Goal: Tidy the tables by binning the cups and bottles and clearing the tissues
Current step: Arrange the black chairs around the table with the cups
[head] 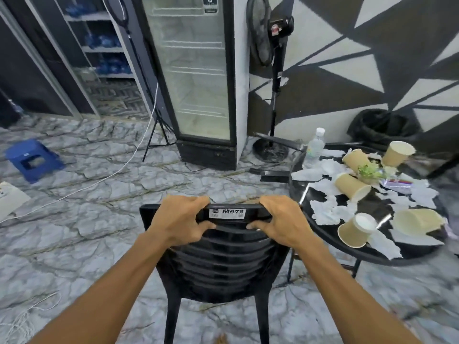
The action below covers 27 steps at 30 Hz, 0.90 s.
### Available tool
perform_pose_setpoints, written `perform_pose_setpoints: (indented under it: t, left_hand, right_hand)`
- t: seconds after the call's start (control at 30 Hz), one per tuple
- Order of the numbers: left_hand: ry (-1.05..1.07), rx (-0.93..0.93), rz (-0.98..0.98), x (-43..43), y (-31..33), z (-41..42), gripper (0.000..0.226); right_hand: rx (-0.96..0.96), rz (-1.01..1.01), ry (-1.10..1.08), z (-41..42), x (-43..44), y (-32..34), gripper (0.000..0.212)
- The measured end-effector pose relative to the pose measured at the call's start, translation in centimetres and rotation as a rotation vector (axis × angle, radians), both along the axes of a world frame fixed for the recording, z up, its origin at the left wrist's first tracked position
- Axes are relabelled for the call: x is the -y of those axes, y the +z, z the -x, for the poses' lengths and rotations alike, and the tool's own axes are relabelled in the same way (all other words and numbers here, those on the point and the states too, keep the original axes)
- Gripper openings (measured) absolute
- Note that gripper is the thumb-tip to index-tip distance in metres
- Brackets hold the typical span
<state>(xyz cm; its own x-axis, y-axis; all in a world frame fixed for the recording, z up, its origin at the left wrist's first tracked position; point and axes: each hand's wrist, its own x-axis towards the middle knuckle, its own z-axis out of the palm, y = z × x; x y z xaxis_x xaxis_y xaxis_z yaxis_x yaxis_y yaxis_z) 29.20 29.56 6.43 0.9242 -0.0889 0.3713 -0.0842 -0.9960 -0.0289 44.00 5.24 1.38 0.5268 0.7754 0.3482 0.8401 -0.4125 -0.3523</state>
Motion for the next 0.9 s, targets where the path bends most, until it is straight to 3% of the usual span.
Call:
perform_pose_setpoints:
  t: [0.23, 0.47, 0.77, 0.9]
  left_hand:
    - [-0.249, -0.040, -0.011, 14.7, 0.3, -1.2, 0.050]
    - [-0.470, -0.070, 0.040, 28.3, -1.8, -3.2, 0.044]
    - [-0.639, -0.130, 0.157, 39.8, -5.7, -7.7, 0.046]
    - [-0.724, -0.067, 0.214, 43.5, -6.7, -9.5, 0.053]
  right_hand:
    - [-0.067, -0.072, -0.189, 4.6, 17.8, 0.9, 0.049]
    - [-0.008, -0.032, -0.437, 8.6, 32.8, -0.1, 0.048]
    - [0.008, 0.007, -0.666, 9.8, 44.1, -1.9, 0.048]
    - [-0.011, 0.027, -0.743, 8.2, 48.0, -3.2, 0.053]
